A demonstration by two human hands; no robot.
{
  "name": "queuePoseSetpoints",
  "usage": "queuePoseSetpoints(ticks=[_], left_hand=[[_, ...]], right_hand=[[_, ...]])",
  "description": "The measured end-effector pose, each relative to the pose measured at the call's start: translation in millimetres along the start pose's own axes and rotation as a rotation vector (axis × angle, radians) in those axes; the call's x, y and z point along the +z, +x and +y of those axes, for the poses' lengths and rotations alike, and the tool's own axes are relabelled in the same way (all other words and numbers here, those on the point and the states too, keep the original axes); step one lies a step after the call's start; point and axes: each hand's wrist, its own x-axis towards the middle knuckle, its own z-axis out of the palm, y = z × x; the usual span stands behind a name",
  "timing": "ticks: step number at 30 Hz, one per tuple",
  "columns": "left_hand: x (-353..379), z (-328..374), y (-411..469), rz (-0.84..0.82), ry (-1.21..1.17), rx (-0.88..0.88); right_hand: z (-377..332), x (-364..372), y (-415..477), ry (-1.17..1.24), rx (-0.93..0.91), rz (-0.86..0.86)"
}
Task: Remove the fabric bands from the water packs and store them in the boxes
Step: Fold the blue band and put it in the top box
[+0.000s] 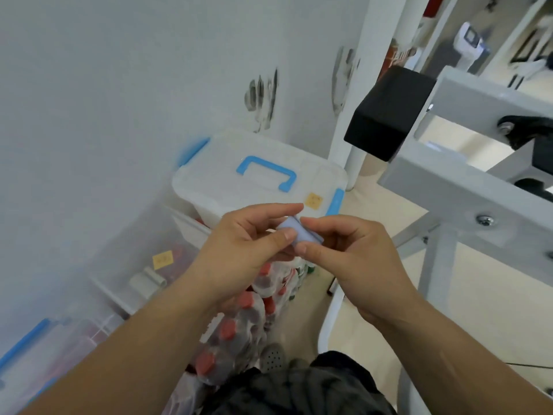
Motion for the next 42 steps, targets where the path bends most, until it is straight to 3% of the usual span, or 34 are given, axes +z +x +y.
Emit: queuePoseSetpoints(ticks=[11,18,28,33,37,42], left_hand=[[7,-7,10,-0.089,-0.094,0.037],[25,-14,22,-0.064,0.082,0.090],[30,-7,43,-0.033,0.066,0.043],[26,5,60,0.014,0.177,0.034],[20,8,73,0.024,0.285,0.004],[21,1,78,0.030,0.377,-0.076]], right_hand=[[-3,-5,4,0.009,-0.048,0.109],[16,-15,11,0.101,0.030,0.151],[18,-37,26,-0.005,0.017,0.018],[35,-43,54,-0.090,0.027,0.245],[50,-40,70,-0.228,0.092,0.186],[60,-35,75,-0.285,0.043,0.169]])
